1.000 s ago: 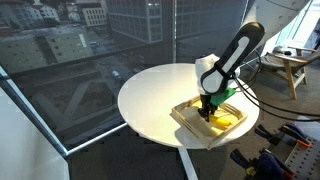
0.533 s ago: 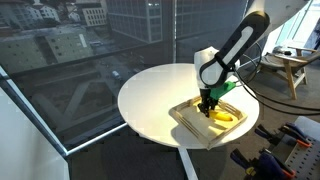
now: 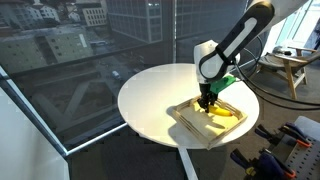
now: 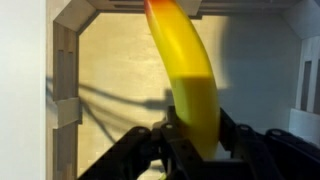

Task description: Put the banana on the table

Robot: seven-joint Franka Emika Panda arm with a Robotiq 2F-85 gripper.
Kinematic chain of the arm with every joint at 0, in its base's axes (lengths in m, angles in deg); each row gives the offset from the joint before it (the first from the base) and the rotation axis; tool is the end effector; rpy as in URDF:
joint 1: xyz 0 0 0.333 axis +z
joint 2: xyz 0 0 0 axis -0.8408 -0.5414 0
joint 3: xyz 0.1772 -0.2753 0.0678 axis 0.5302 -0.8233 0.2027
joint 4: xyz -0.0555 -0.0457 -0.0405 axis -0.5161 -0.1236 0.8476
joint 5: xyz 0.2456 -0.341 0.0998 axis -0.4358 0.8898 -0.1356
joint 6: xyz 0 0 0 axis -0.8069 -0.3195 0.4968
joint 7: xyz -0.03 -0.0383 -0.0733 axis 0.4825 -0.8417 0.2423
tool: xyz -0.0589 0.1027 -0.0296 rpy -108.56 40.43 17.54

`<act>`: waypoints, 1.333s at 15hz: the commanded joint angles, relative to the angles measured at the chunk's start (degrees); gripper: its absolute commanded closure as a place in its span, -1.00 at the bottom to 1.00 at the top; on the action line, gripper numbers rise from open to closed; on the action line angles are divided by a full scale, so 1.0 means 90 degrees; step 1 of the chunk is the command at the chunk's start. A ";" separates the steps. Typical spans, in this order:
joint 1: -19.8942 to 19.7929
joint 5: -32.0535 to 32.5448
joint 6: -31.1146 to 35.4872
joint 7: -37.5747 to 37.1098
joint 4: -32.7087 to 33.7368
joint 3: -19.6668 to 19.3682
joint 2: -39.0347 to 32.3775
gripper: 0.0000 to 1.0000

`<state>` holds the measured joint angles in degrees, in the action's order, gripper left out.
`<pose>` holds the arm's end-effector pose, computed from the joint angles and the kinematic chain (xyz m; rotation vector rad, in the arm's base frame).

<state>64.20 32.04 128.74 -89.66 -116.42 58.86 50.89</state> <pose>0.5514 0.0549 0.1176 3.0328 -0.0570 -0.3997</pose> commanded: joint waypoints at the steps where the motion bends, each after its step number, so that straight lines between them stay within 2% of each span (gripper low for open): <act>1: -0.0125 0.0001 -0.0406 0.0219 0.0088 0.0051 0.0256 0.68; 5: -0.0214 -0.0051 -0.0408 0.0366 0.0135 0.0074 0.0389 0.68; 20: -0.0598 -0.0628 0.0721 0.0692 -0.0071 0.0167 0.0899 0.68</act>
<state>60.08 27.78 133.99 -85.08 -115.49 59.87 56.69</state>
